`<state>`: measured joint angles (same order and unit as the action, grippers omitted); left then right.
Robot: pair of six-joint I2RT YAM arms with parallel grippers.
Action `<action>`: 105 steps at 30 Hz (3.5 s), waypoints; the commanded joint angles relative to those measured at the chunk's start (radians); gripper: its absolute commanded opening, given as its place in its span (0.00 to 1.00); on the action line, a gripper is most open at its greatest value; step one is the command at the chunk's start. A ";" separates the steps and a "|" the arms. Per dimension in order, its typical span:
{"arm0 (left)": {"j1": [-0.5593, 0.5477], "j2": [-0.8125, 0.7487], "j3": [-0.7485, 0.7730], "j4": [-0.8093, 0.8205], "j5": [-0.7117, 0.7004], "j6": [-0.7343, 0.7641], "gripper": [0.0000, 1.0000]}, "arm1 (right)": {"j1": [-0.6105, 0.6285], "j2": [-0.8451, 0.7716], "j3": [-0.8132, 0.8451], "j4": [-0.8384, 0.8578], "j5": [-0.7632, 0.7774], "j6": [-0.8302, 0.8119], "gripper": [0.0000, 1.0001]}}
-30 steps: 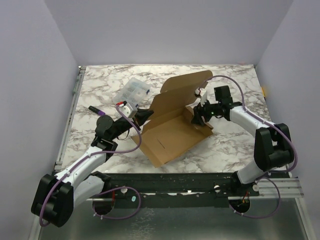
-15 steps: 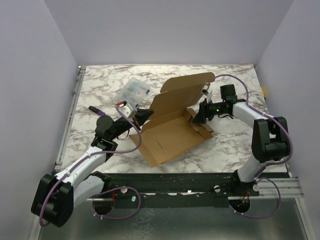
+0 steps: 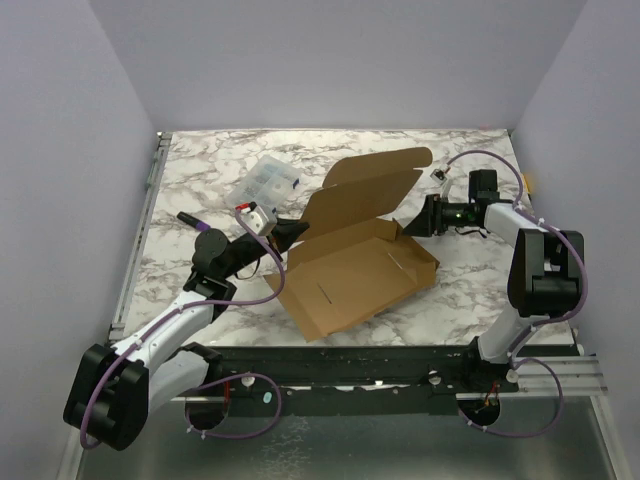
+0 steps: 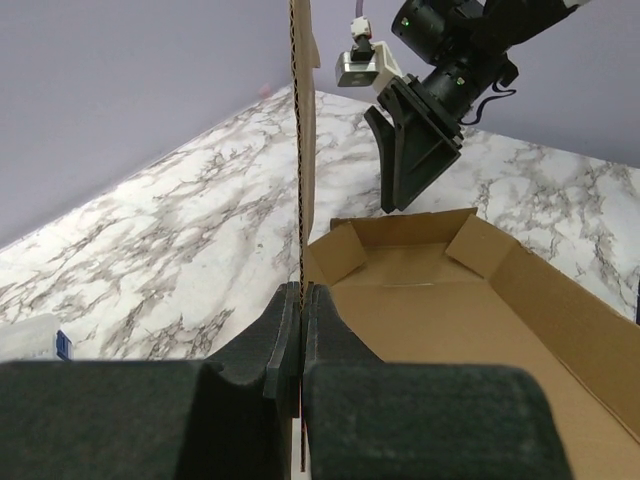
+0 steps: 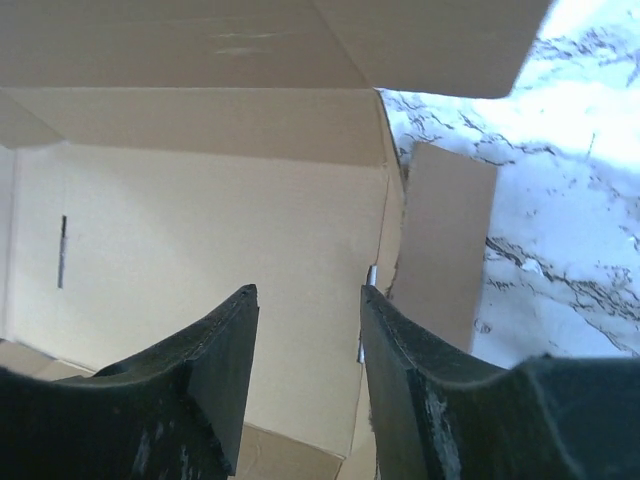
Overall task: Fold the paper box
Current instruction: Fold the paper box at the center of the board.
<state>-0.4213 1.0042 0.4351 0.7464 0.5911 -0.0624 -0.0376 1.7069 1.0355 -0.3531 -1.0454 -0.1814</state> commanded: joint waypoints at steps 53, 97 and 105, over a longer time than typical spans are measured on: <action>-0.015 0.096 0.318 -0.332 0.210 0.683 0.00 | -0.251 0.153 -0.116 0.177 -0.164 0.111 0.70; -0.289 -0.124 0.134 -0.144 -0.011 1.119 0.00 | -0.065 0.303 0.098 0.044 -0.496 -0.069 0.76; -0.294 -0.247 -0.007 -0.143 -0.015 1.142 0.00 | -0.070 0.252 0.136 -0.003 -0.302 -0.174 0.77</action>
<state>-0.7067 0.8230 0.5076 0.5934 0.5720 1.0397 -0.1081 2.0136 1.1679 -0.3241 -1.4723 -0.2657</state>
